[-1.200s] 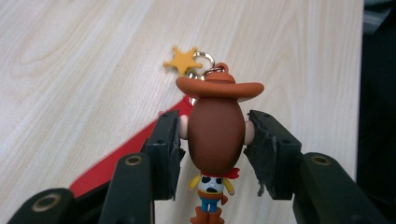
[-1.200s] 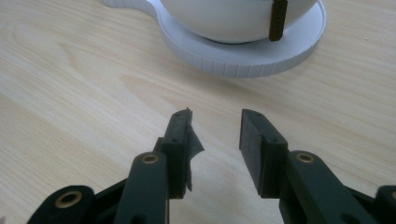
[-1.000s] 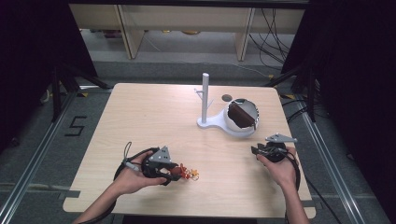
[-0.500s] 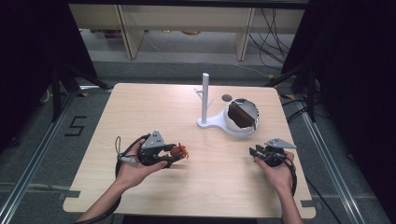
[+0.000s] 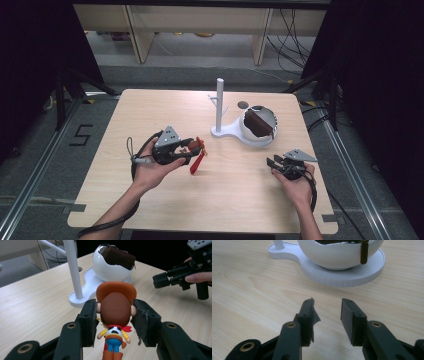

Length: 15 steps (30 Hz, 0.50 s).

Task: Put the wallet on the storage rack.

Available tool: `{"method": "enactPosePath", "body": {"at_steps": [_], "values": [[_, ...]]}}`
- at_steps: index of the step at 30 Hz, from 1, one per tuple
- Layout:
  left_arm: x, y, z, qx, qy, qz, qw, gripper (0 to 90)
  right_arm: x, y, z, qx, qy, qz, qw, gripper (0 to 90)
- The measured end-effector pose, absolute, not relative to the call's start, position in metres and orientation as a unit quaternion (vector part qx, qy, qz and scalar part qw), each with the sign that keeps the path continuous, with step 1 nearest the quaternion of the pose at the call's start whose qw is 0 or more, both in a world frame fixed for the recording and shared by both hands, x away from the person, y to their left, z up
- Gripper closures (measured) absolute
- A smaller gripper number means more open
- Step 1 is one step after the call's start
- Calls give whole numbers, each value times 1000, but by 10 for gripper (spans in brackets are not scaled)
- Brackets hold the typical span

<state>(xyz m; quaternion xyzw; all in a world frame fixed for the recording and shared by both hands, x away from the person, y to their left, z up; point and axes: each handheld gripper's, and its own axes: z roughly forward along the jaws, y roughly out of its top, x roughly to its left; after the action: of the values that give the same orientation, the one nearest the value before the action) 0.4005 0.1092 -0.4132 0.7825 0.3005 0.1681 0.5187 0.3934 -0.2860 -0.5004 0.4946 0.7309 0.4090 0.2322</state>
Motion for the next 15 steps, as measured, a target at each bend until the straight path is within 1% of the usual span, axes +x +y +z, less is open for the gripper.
{"method": "enactPosePath", "body": {"at_steps": [15], "values": [[409,103,-404,765,303,187,537,549,392,-285,-502,495,726,416,234,630]]}}
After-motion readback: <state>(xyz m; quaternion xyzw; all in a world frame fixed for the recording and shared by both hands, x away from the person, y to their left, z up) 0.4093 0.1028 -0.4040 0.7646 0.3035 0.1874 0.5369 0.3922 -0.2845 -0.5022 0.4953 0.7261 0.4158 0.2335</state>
